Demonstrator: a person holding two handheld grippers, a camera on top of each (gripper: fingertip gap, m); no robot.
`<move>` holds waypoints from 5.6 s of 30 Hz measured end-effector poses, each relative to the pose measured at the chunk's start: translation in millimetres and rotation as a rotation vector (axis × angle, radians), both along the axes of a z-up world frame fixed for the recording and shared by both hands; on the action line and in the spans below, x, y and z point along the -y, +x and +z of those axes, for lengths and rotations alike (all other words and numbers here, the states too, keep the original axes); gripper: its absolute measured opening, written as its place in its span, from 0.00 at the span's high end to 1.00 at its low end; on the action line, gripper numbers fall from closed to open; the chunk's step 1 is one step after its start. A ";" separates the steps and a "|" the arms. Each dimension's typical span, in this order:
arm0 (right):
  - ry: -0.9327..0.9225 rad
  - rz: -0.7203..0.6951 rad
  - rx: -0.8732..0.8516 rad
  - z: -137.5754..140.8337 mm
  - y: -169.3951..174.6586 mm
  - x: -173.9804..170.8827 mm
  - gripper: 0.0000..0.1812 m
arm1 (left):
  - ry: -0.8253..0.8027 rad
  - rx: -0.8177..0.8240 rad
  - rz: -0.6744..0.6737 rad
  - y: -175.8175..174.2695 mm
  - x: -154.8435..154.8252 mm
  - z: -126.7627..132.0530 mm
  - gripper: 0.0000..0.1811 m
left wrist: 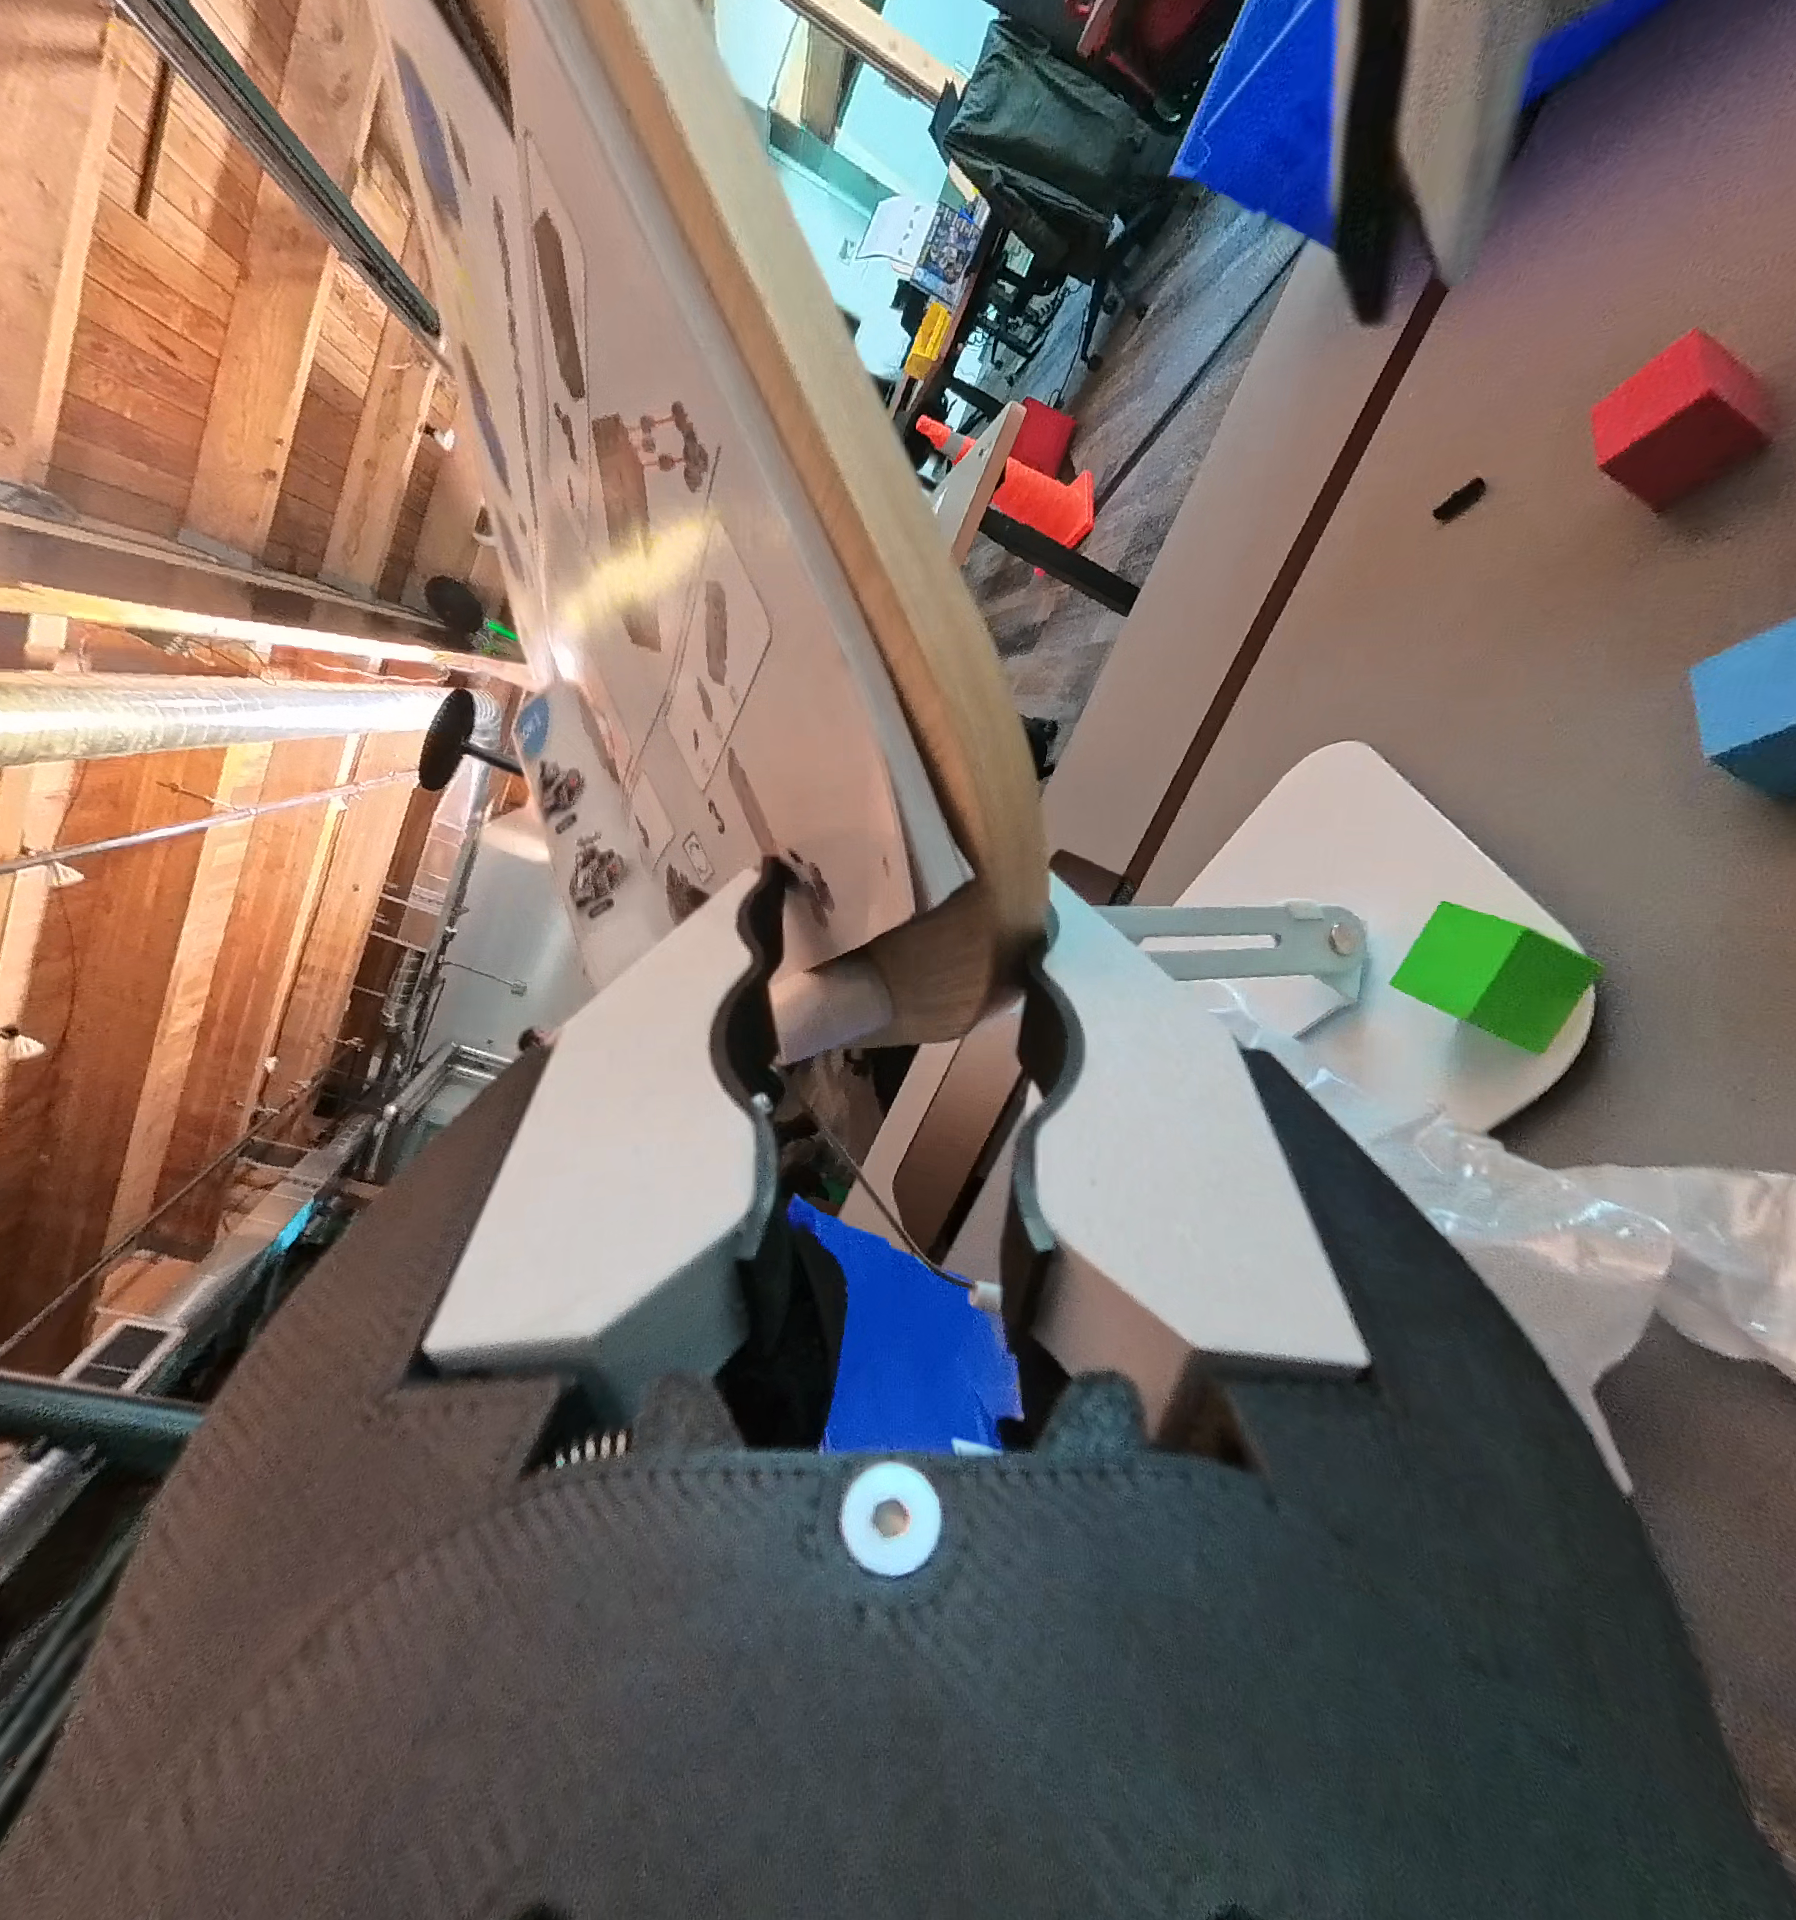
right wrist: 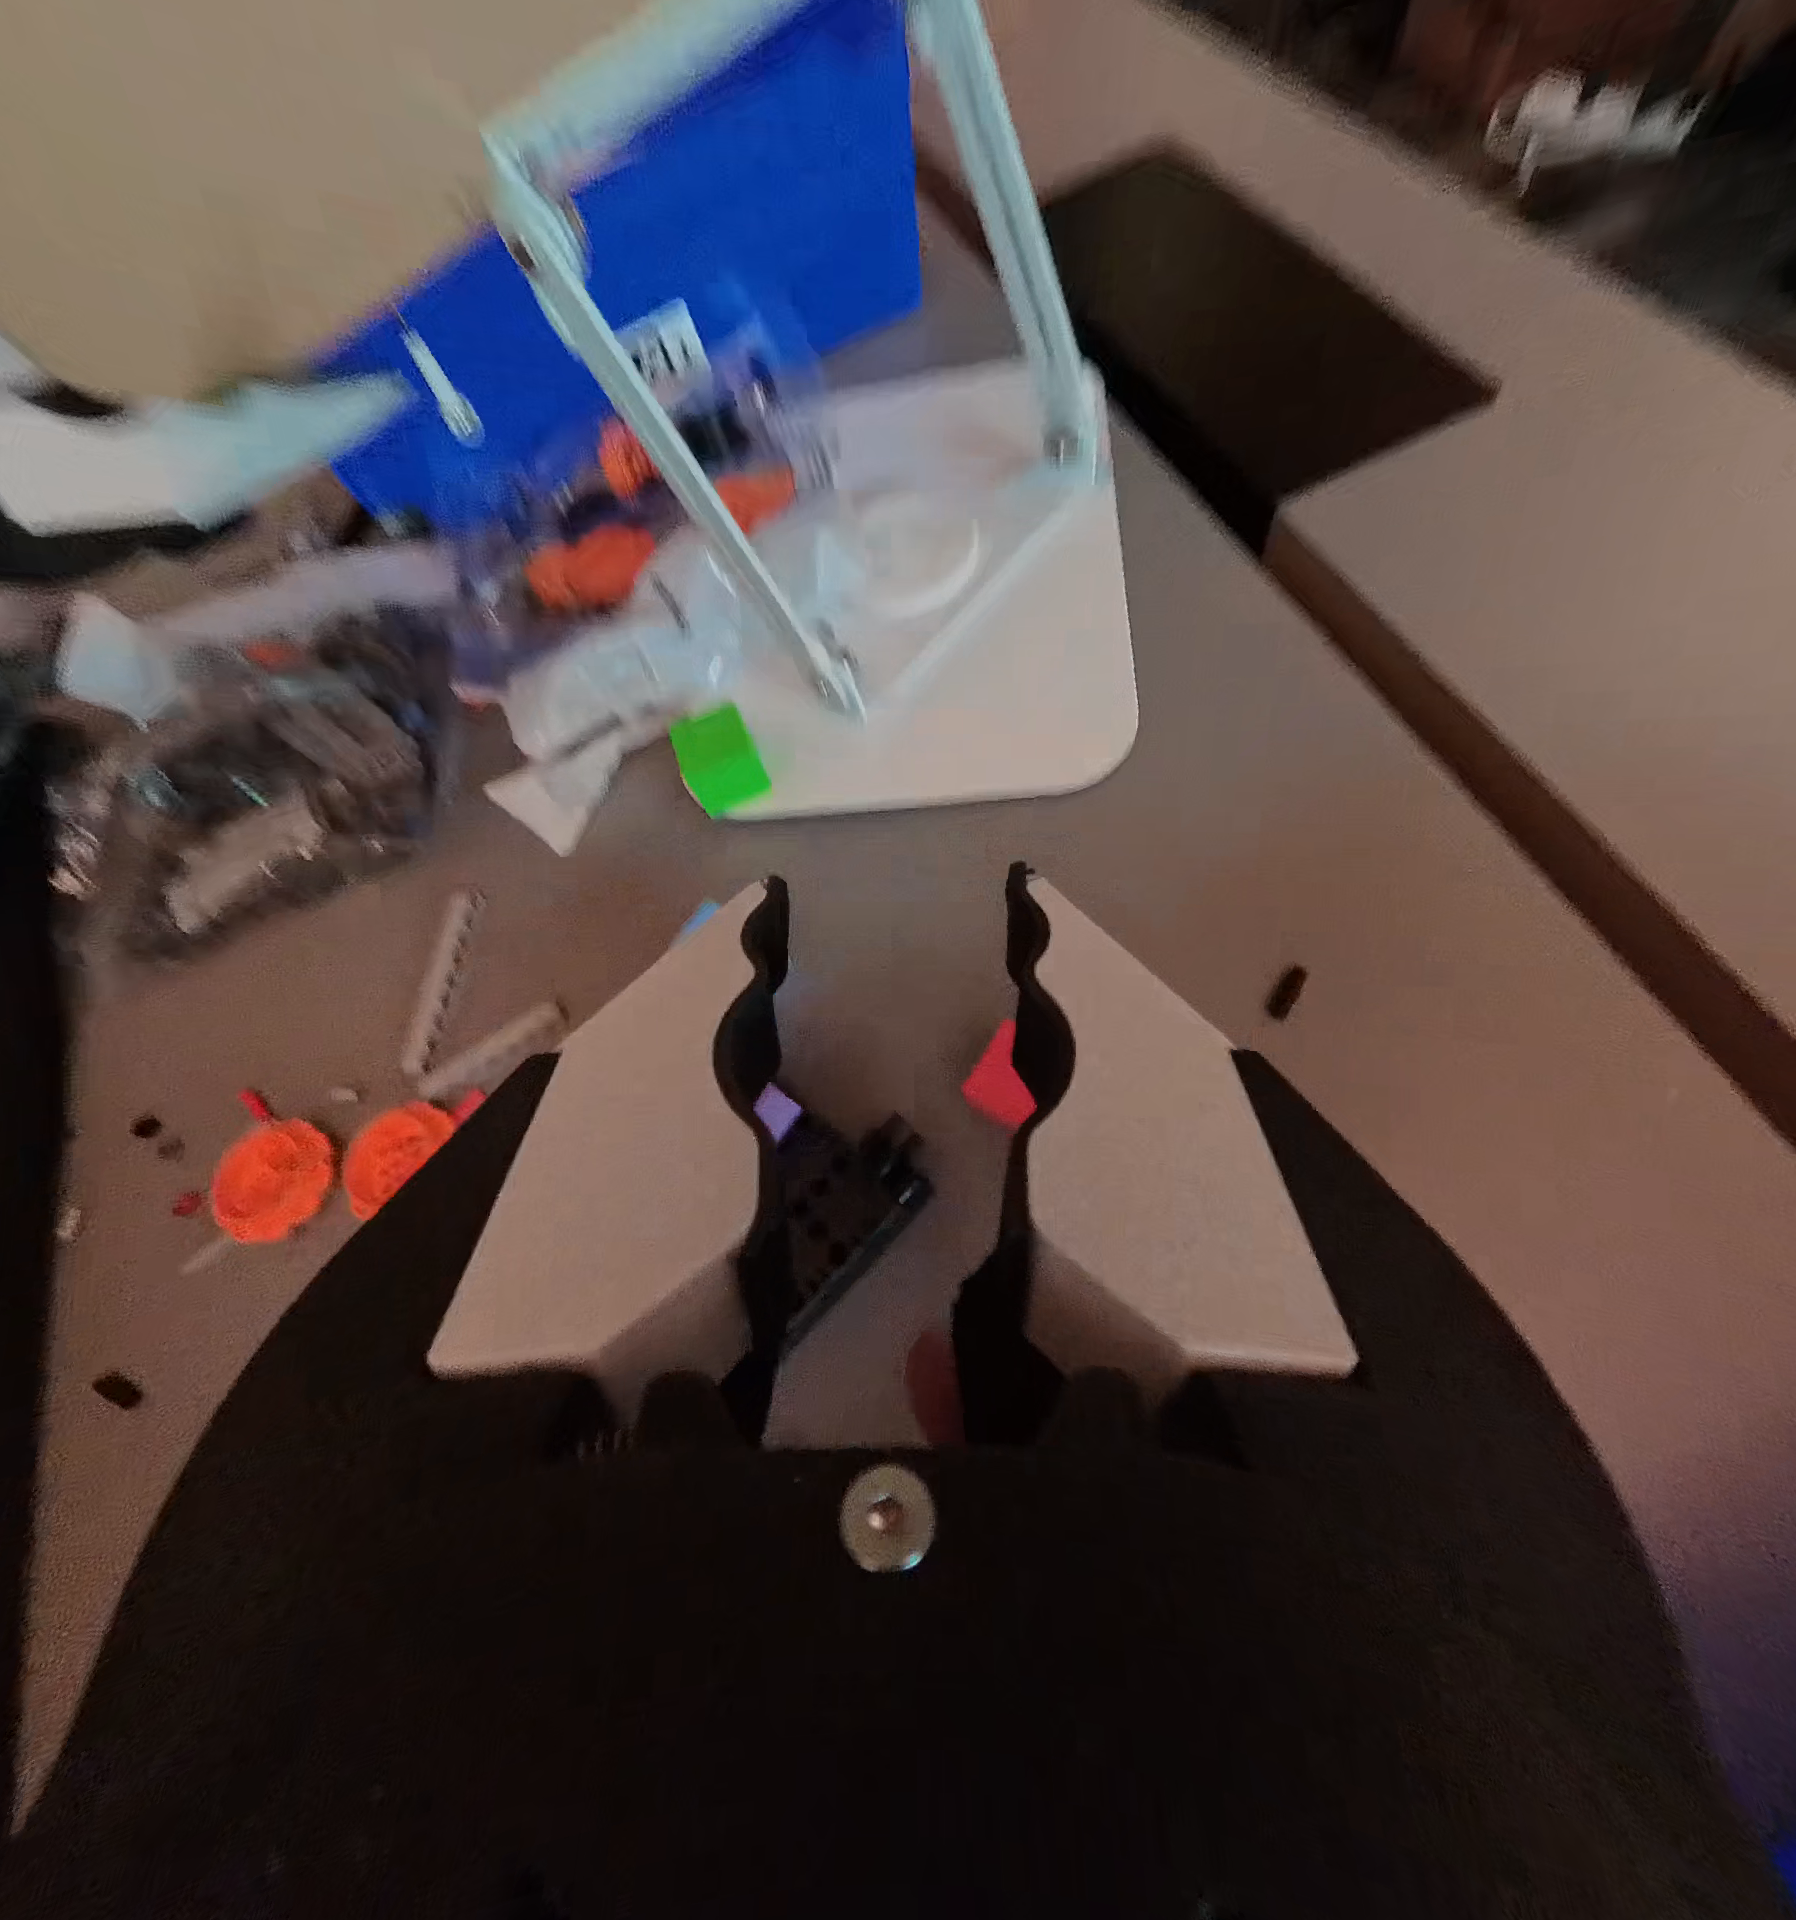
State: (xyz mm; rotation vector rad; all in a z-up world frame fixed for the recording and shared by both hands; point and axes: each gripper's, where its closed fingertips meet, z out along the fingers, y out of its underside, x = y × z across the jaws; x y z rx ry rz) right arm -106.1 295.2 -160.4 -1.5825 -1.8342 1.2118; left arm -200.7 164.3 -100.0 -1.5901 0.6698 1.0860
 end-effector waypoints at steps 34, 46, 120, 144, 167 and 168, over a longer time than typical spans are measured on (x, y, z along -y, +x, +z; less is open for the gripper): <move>0.169 0.054 0.306 -64.7 -100.0 19.6 0.94 | 0.024 0.257 -0.069 -23.8 36.4 -2.8 0.76; 0.153 0.152 0.311 -61.0 -113.2 51.9 0.79 | 0.018 0.285 -0.066 -24.3 39.3 -1.8 0.75; 0.212 0.221 0.346 -21.5 -76.8 31.8 0.84 | 0.008 0.353 -0.084 -20.2 41.8 -7.3 0.73; 0.321 0.202 0.459 -24.8 -62.6 35.6 0.77 | 0.006 0.354 -0.086 -19.0 42.5 -5.7 0.72; 0.157 0.133 0.406 -22.3 -58.6 53.7 0.81 | 0.006 0.355 -0.084 -17.4 42.6 -5.2 0.72; 0.147 0.123 0.390 -11.4 -65.4 48.8 0.81 | 0.008 0.358 -0.086 -17.4 42.1 -5.0 0.72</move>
